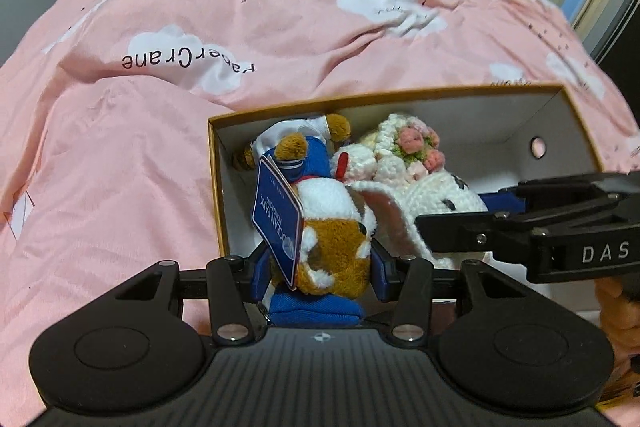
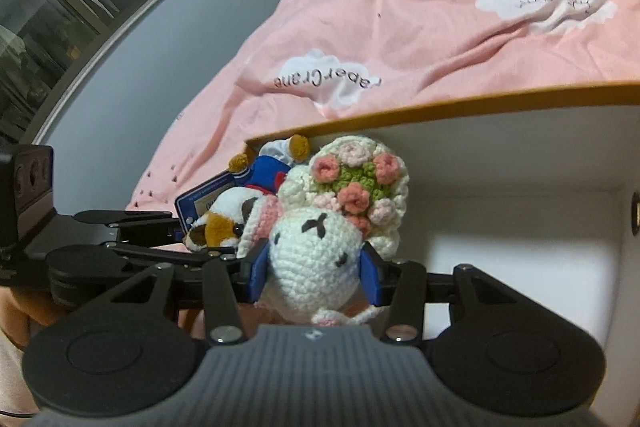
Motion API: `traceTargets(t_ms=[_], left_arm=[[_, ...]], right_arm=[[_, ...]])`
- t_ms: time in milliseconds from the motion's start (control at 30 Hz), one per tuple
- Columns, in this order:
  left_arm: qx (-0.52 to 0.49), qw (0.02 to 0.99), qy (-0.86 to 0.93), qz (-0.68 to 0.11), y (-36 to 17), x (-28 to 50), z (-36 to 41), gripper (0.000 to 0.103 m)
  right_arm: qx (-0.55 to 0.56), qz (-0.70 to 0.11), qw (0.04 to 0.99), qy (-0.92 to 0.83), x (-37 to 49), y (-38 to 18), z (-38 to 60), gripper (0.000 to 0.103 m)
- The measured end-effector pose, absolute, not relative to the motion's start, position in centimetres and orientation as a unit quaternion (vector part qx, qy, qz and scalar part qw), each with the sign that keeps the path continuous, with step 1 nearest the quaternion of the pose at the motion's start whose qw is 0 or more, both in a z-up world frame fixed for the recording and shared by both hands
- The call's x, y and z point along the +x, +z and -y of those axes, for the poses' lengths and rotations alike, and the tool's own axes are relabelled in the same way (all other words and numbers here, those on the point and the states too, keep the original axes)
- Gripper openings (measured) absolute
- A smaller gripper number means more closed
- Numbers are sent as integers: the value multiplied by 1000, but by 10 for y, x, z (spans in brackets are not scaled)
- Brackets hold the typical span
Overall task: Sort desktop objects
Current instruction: 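Lower the plush dog and crochet bunny into the shoebox with both tools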
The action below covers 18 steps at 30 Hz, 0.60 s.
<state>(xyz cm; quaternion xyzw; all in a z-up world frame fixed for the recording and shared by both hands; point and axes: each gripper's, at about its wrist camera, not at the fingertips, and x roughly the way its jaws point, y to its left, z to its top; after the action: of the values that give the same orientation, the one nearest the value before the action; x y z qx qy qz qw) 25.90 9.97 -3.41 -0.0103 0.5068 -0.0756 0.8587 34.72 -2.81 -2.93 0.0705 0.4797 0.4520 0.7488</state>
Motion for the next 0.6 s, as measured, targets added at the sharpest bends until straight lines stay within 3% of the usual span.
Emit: traceTargets(t_ms=[467, 600], left_arm=[[31, 850, -66, -522, -49, 267, -91, 59], [53, 853, -74, -514, -42, 261, -87, 66]], right_arm=[[56, -512, 734, 443, 363, -58, 13, 50], [59, -521, 730, 439, 365, -58, 12, 50]])
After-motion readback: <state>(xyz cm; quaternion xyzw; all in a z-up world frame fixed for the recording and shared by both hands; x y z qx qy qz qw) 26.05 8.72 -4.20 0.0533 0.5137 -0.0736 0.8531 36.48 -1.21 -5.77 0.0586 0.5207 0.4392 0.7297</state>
